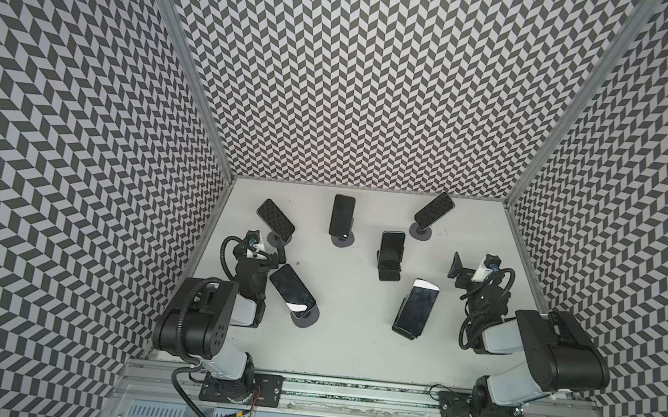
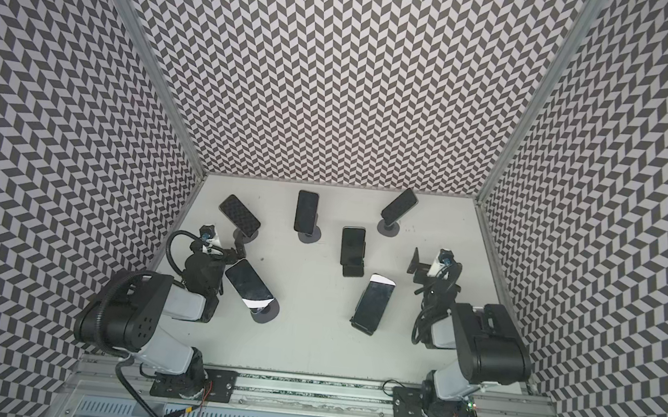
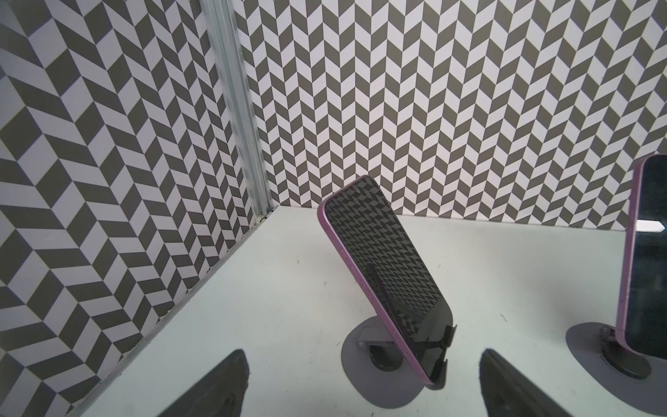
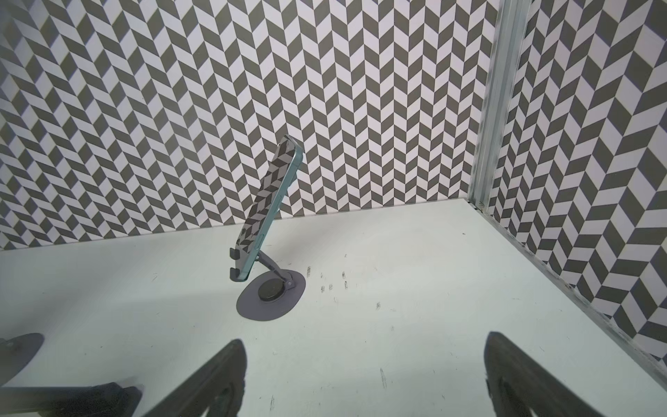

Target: Remove the phone from the phone stand

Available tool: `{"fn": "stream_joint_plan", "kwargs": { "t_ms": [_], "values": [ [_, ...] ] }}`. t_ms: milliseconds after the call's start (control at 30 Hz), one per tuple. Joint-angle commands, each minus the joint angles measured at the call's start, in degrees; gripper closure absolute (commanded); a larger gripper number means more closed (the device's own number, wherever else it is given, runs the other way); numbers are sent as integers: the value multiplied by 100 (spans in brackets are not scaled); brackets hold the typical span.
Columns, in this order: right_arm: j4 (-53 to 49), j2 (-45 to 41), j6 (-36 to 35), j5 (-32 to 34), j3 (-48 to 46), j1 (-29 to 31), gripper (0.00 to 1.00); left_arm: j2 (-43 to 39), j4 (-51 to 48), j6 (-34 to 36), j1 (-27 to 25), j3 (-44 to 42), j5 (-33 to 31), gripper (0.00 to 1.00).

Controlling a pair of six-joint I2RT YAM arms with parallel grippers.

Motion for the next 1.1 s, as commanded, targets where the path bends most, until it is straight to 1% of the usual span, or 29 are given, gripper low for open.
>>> {"fn": "stream_joint_plan", "kwargs": {
  "t_ms": [0, 800, 933, 1067],
  "values": [
    [225, 53, 1, 36, 60, -4, 0, 4, 123, 47, -41, 15, -40, 0],
    [213, 42, -1, 35, 60, -4, 0, 3, 89, 22, 12, 24, 86, 0],
    [-84, -54, 30, 60, 128, -4, 0, -38, 197, 7, 20, -51, 36, 1],
    [-343, -236, 142, 261, 130, -5, 0, -311, 271, -101, 29, -212, -142, 1]
  ]
}}
